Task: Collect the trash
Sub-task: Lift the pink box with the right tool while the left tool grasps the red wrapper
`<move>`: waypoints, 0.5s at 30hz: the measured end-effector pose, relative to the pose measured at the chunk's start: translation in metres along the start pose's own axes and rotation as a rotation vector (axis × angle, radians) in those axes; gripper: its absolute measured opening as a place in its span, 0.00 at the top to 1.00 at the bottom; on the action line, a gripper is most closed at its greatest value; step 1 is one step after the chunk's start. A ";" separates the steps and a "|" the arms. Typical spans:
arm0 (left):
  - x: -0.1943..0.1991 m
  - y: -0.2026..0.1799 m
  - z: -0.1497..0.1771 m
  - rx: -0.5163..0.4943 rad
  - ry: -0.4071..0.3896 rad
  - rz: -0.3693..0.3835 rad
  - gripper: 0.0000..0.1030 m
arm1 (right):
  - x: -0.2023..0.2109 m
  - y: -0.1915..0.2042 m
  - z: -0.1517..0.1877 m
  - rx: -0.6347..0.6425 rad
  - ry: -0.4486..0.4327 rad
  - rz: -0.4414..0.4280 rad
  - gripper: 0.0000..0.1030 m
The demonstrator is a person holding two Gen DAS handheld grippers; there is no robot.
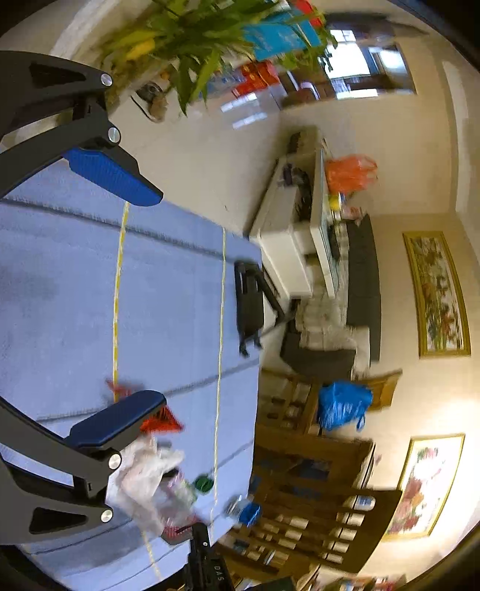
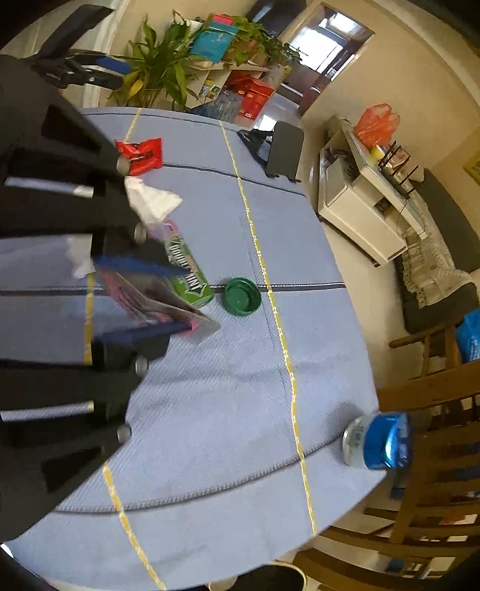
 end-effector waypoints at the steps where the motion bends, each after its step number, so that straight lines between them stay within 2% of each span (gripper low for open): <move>1: -0.003 -0.009 0.001 -0.017 0.015 0.046 0.06 | 0.005 -0.003 0.003 0.003 -0.005 0.001 0.93; 3: -0.016 -0.028 0.007 -0.077 0.084 0.123 0.06 | 0.013 -0.009 0.010 0.016 -0.012 -0.005 0.95; 5: -0.027 -0.042 0.013 -0.134 0.125 0.132 0.06 | 0.019 -0.022 0.019 0.030 -0.008 0.013 0.96; 8: -0.039 -0.067 0.015 -0.182 0.161 0.186 0.06 | 0.032 -0.036 0.029 0.012 -0.027 -0.024 0.96; 12: -0.057 -0.090 0.014 -0.204 0.179 0.145 0.06 | 0.048 -0.043 0.033 0.019 -0.068 -0.052 0.96; 14: -0.073 -0.091 0.018 -0.171 0.224 0.100 0.08 | 0.051 -0.041 0.032 0.023 -0.082 -0.061 0.96; 15: -0.080 -0.088 0.022 -0.155 0.251 0.077 0.12 | 0.052 -0.041 0.032 0.026 -0.088 -0.067 0.96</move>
Point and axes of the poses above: each gripper's, at about its wrist camera, not at the fingertips, and x roughly against the way its jaws point, y to its left, z to its underside, the point moved 9 cm from there along -x, roughly the way its jaws point, and after that the axes turned 5 degrees about x, right-handed, at the moved point
